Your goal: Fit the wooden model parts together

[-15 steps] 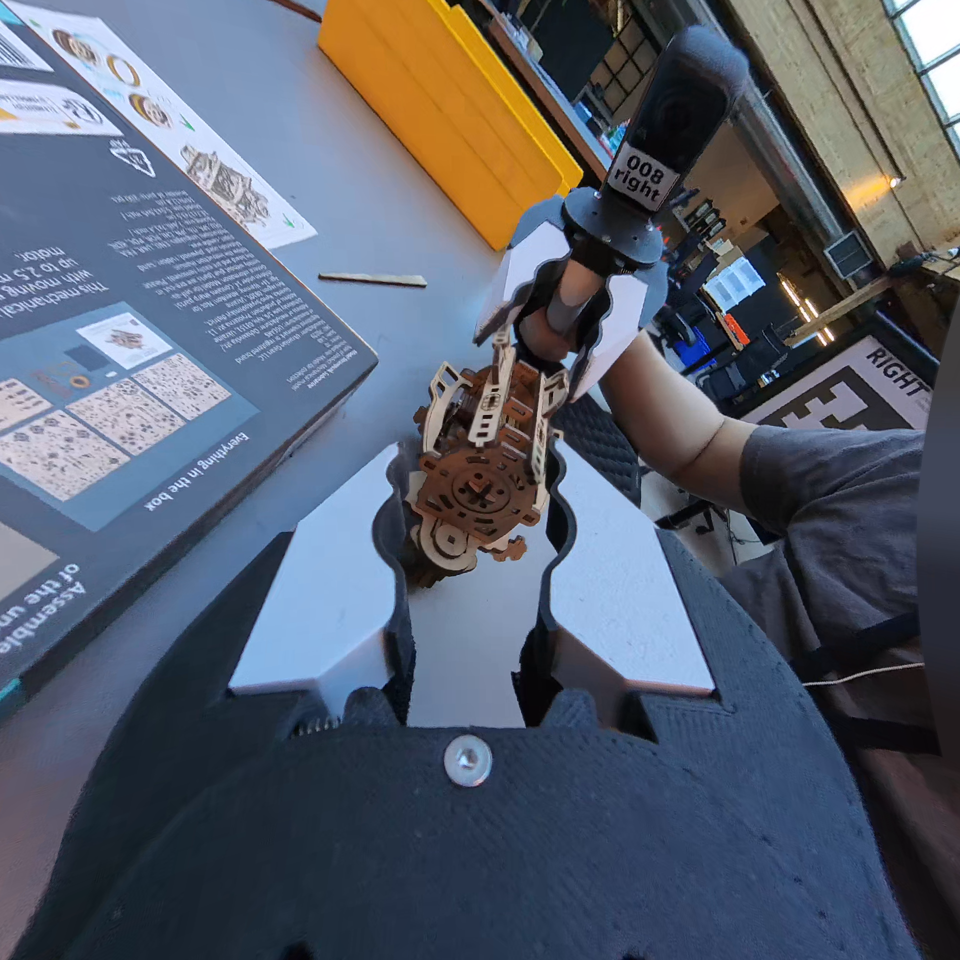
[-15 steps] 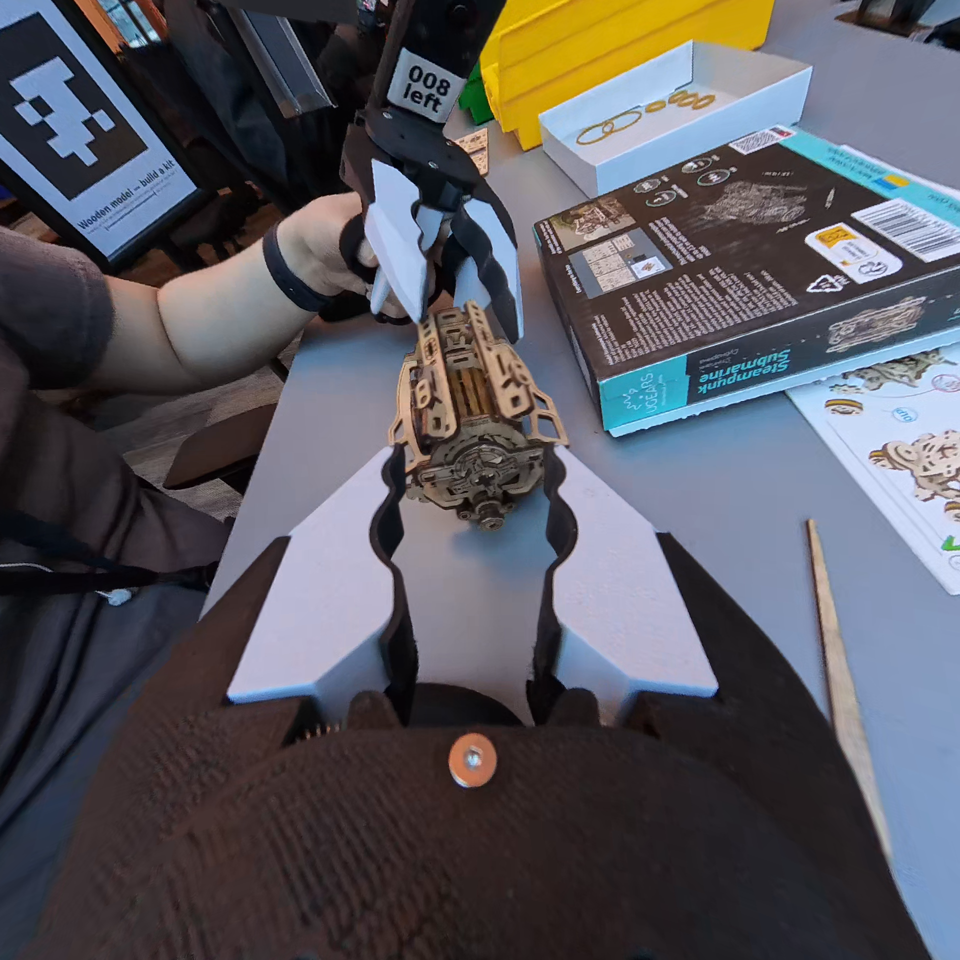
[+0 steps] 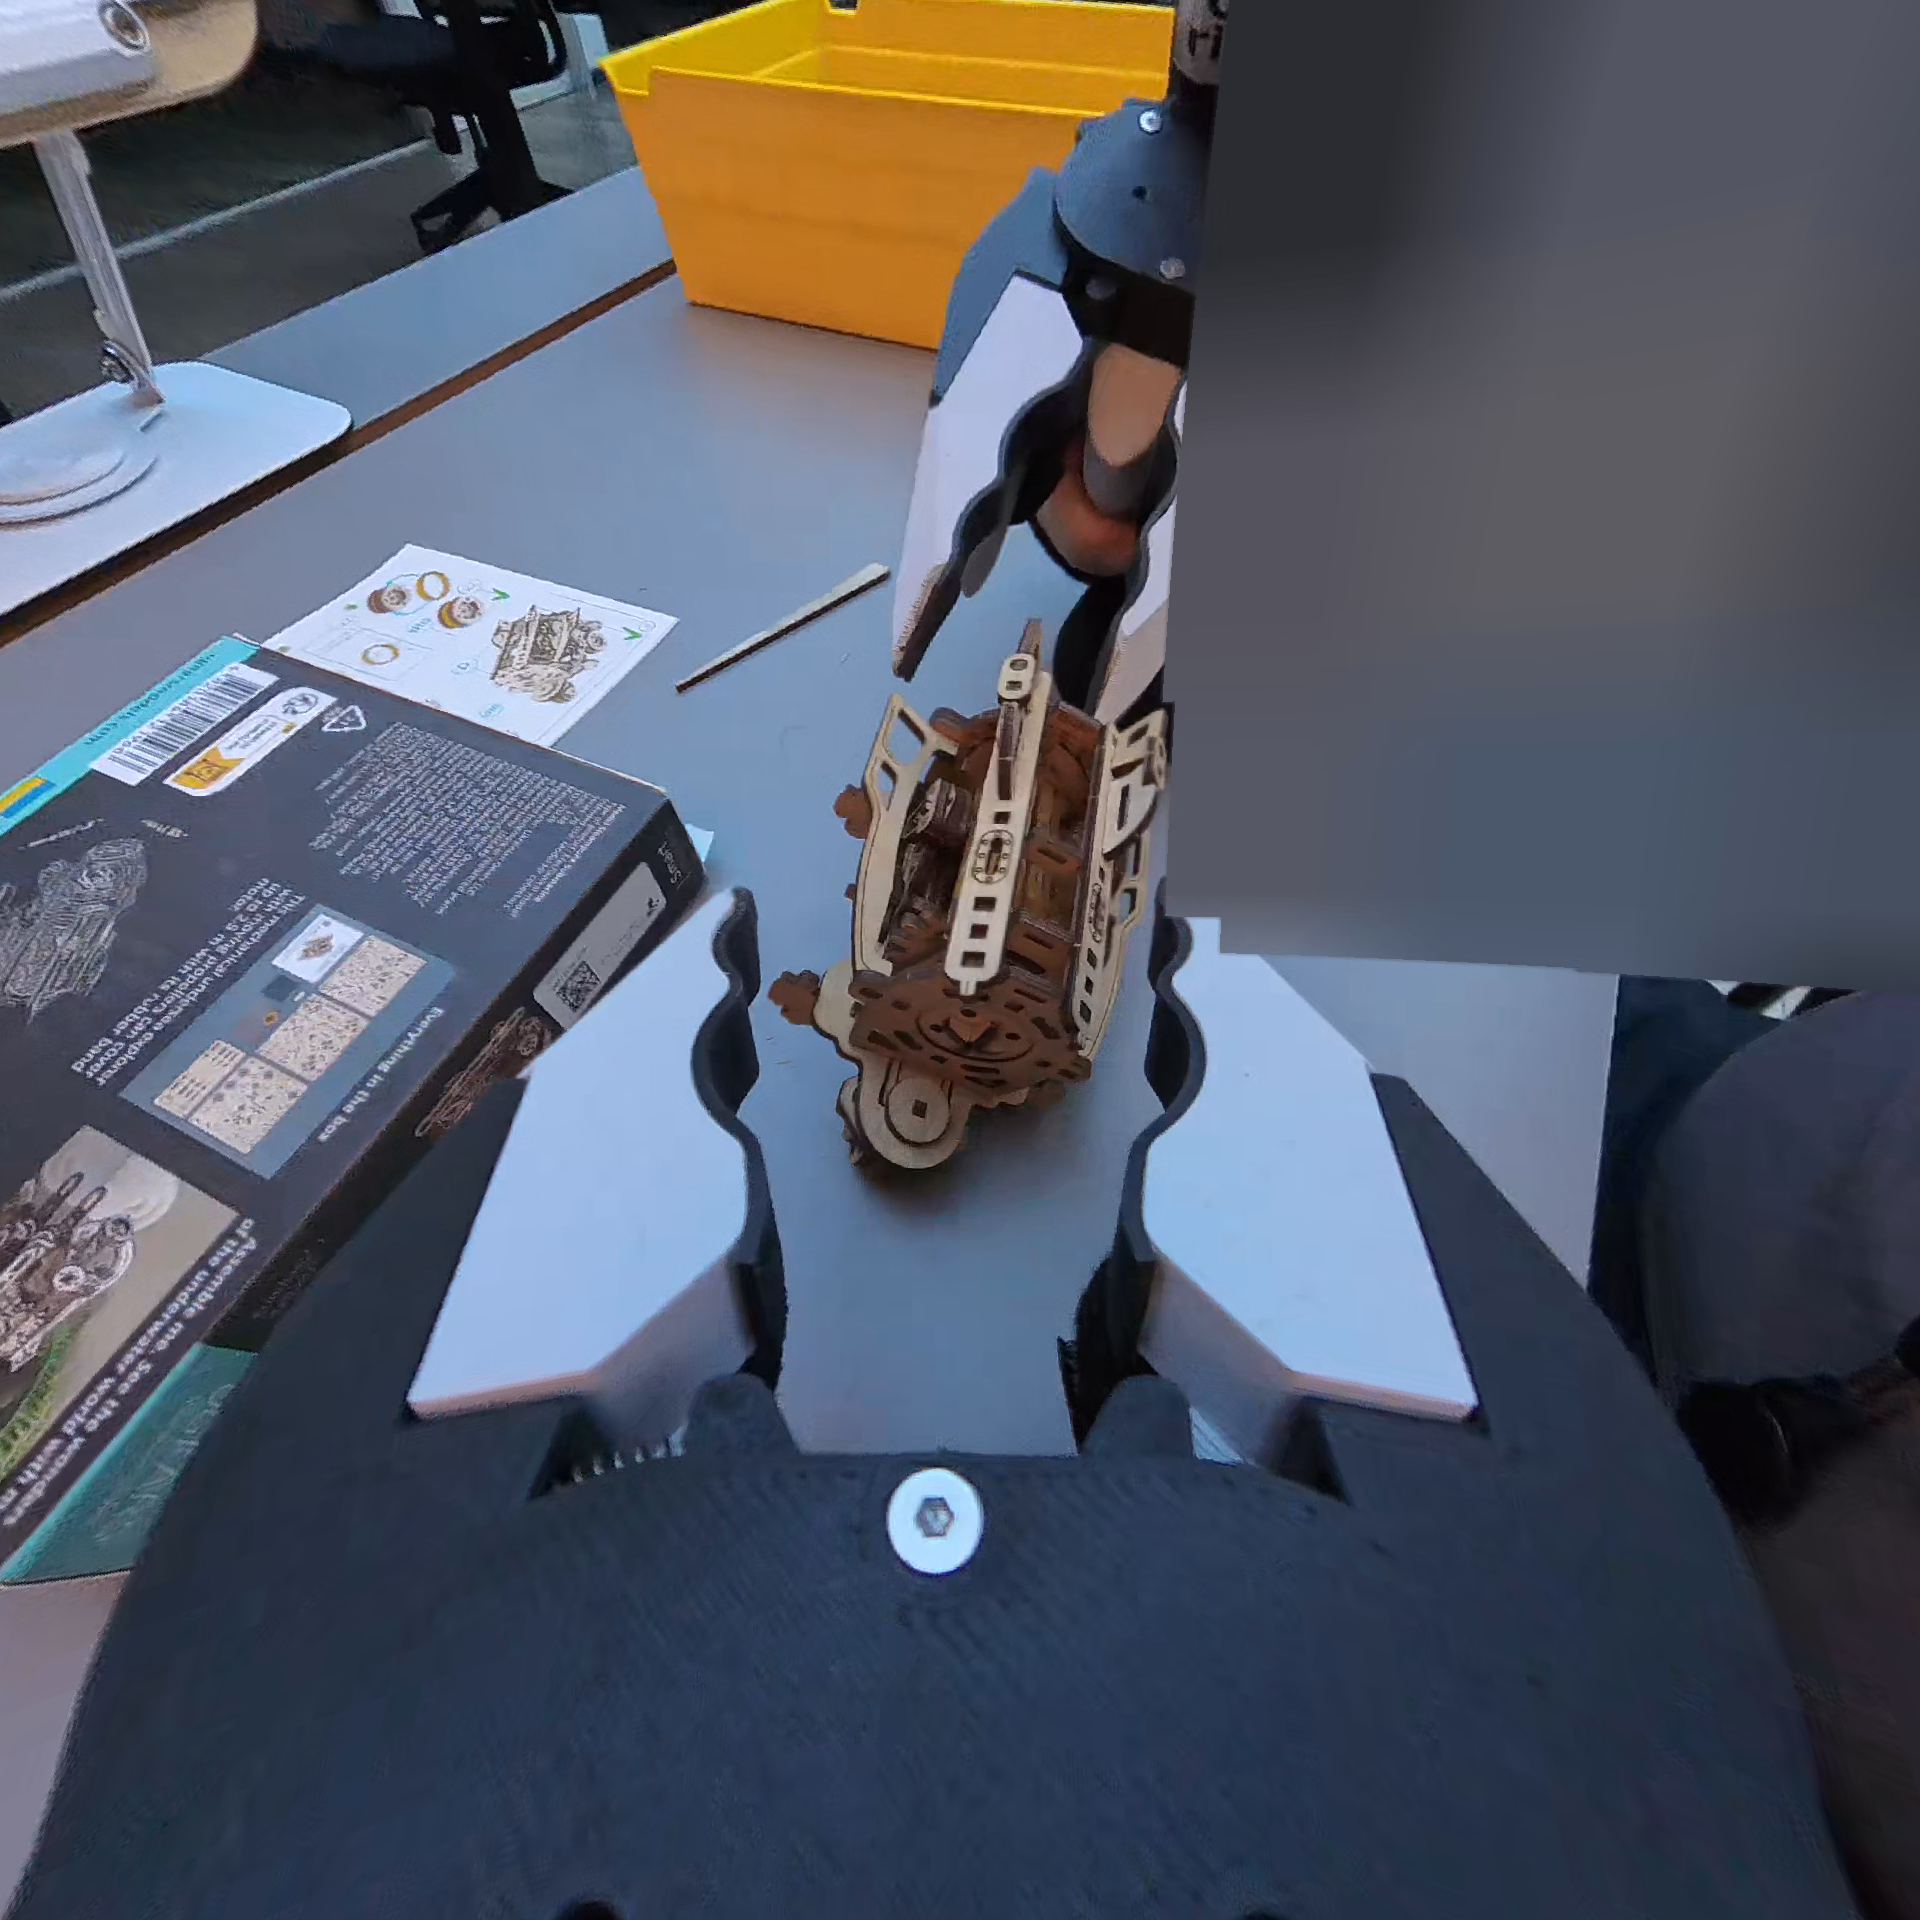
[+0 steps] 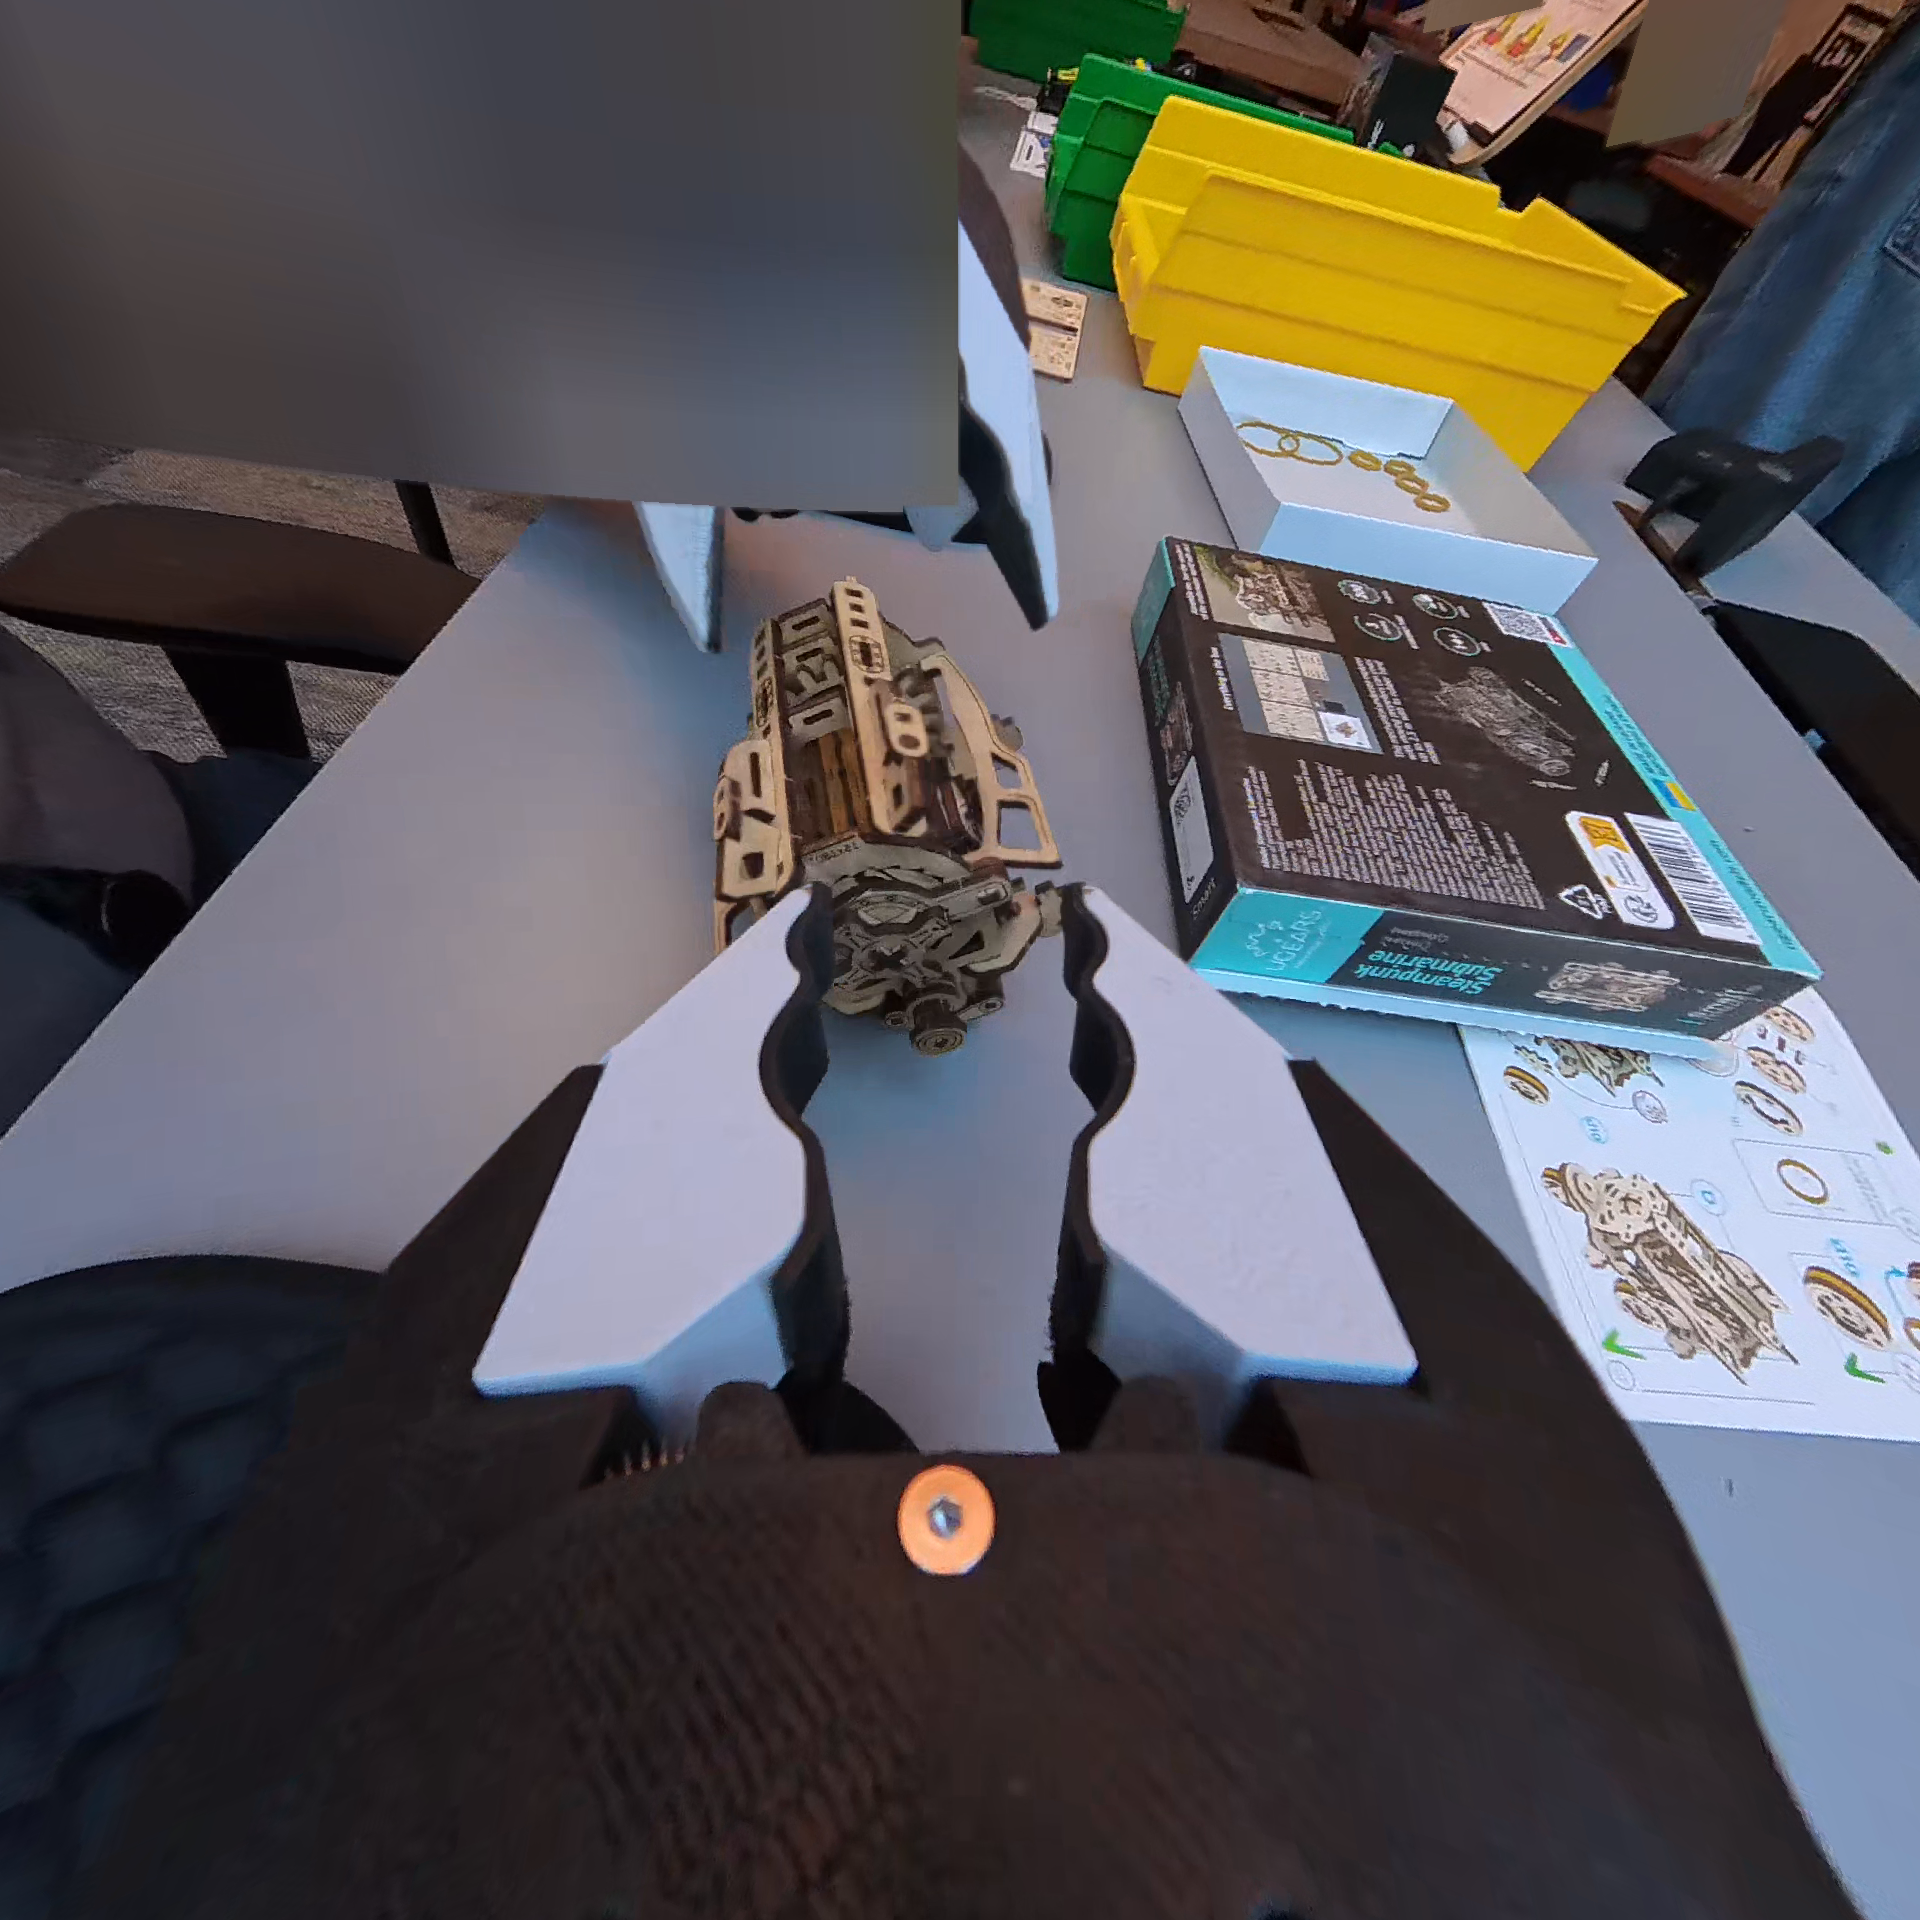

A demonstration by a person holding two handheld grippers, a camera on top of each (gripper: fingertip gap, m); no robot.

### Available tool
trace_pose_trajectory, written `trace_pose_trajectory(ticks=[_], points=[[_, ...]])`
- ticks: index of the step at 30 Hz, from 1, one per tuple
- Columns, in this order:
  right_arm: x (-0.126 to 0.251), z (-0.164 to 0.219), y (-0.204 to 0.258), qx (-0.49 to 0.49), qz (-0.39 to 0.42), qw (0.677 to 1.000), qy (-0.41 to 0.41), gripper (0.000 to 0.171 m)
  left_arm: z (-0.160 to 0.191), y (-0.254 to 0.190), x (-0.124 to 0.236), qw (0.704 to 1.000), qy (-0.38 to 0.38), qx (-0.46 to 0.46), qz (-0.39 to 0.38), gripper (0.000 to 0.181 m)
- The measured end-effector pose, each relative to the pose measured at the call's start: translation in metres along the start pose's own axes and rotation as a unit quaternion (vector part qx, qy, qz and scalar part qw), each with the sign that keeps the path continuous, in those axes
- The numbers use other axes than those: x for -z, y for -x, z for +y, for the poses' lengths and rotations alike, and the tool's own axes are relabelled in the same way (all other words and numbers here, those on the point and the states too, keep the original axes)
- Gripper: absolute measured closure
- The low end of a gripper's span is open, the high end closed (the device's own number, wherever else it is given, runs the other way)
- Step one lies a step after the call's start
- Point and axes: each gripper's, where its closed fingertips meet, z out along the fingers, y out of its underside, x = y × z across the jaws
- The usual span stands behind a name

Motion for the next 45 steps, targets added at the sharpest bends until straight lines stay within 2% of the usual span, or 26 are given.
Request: trace_pose_trajectory(ticks=[3,6,10,12,17,21,24,25,27,30,36,45], points=[[0.0,0.001,0.002,0.017,0.005,1.0,0.006,0.128,0.004,-0.006,0.0,1.0,-0.003,-0.014,-0.004,0.102],[-0.001,0.006,0.007,0.038,0.001,0.999,0.02,0.125,0.02,-0.003,-0.002,0.997,0.026,-0.057,-0.033,0.097],[-0.005,0.011,0.008,0.044,-0.006,0.998,0.037,0.115,0.04,0.006,-0.011,0.995,0.059,-0.069,-0.046,0.1],[-0.008,0.011,0.01,0.033,-0.02,0.998,0.043,0.113,0.039,0.006,-0.013,0.997,0.051,-0.055,-0.027,0.113],[-0.014,0.018,0.012,-0.008,-0.045,0.996,0.074,0.117,0.032,0.006,-0.013,0.998,0.02,0.03,0.052,0.115],[-0.015,0.016,0.012,-0.087,-0.065,0.991,0.079,0.118,0.03,0.011,-0.011,0.991,0.033,0.085,0.097,0.12],[-0.014,0.011,0.013,-0.197,-0.093,0.973,0.08,0.124,0.03,0.007,-0.009,0.984,0.055,0.123,0.12,0.121],[-0.014,0.01,0.015,-0.239,-0.104,0.962,0.084,0.124,0.029,0.006,-0.008,0.98,0.06,0.142,0.127,0.128],[-0.014,0.006,0.02,-0.305,-0.132,0.939,0.085,0.124,0.027,0.0,-0.004,0.968,0.07,0.189,0.153,0.13],[-0.016,0.006,0.034,-0.375,-0.167,0.906,0.106,0.124,0.029,-0.007,0.001,0.942,0.089,0.263,0.188,0.129],[-0.023,0.01,0.021,-0.482,-0.168,0.855,0.091,0.124,0.032,0.007,0.001,0.927,0.095,0.31,0.186,0.13],[-0.021,0.013,-0.007,-0.516,-0.131,0.845,0.054,0.124,0.03,0.022,-0.007,0.907,0.109,0.36,0.189,0.131]])
